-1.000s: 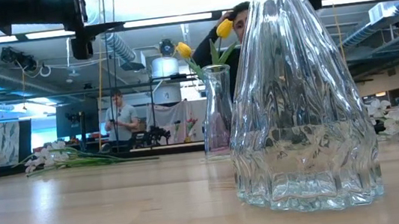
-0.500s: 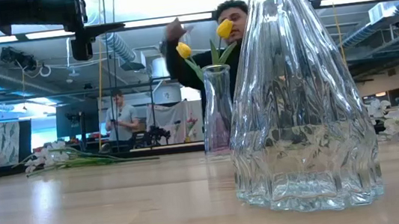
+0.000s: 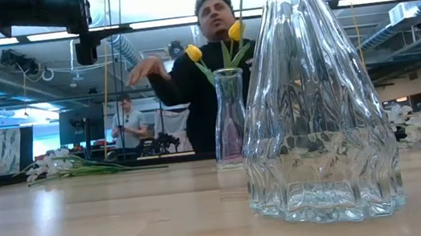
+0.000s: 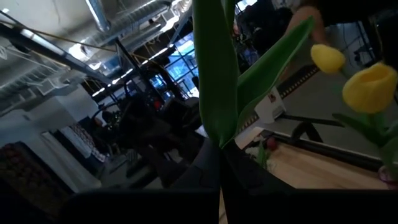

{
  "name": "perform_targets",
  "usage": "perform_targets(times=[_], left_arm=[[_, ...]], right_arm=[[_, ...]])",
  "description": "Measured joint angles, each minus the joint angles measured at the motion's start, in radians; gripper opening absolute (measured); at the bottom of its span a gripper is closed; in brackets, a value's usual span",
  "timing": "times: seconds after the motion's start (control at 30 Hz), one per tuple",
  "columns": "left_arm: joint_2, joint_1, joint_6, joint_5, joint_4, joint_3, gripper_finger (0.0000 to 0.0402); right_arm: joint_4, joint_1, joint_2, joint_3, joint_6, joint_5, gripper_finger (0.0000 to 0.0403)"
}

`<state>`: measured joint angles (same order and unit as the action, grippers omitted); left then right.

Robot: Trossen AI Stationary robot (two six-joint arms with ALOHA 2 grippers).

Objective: Sort flowers into vase by color
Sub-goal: Put the bottom right red flower into the top transparent vase

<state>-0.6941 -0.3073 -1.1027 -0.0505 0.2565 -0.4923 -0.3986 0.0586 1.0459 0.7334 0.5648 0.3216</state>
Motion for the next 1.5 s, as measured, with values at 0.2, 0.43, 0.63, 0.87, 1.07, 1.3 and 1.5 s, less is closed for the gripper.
perform_targets(times=[0.2,0.43,0.63,0.87,1.07,1.3,1.5], left_arm=[[0.0,0.0,-0.001,0.009,0.0,0.0,0.0275],[0.0,0.0,-0.002,0.018,0.002,0.0,0.0275],[0.0,0.0,-0.003,0.027,0.002,0.0,0.0275],[0.0,0.0,-0.002,0.04,0.002,0.0,0.0275],[0.0,0.0,-0.002,0.042,0.002,0.0,0.0275],[0.0,0.0,-0.002,0.043,0.002,0.0,0.0275],[0.0,0.0,0.022,0.045,0.002,0.0,0.0275]], right_arm=[[-0.027,-0.008,0.026,0.001,0.0,0.002,0.0006],[-0.068,-0.007,0.058,0.0,-0.019,0.003,0.0006],[-0.074,-0.007,0.084,0.001,-0.019,-0.001,0.0006],[-0.086,-0.026,0.126,0.001,-0.085,-0.001,0.0006],[-0.103,-0.051,0.19,0.001,-0.121,-0.009,0.0006],[-0.103,-0.063,0.259,0.0,-0.136,-0.043,0.0006],[-0.107,-0.063,0.289,0.0,-0.201,-0.03,0.0007]])
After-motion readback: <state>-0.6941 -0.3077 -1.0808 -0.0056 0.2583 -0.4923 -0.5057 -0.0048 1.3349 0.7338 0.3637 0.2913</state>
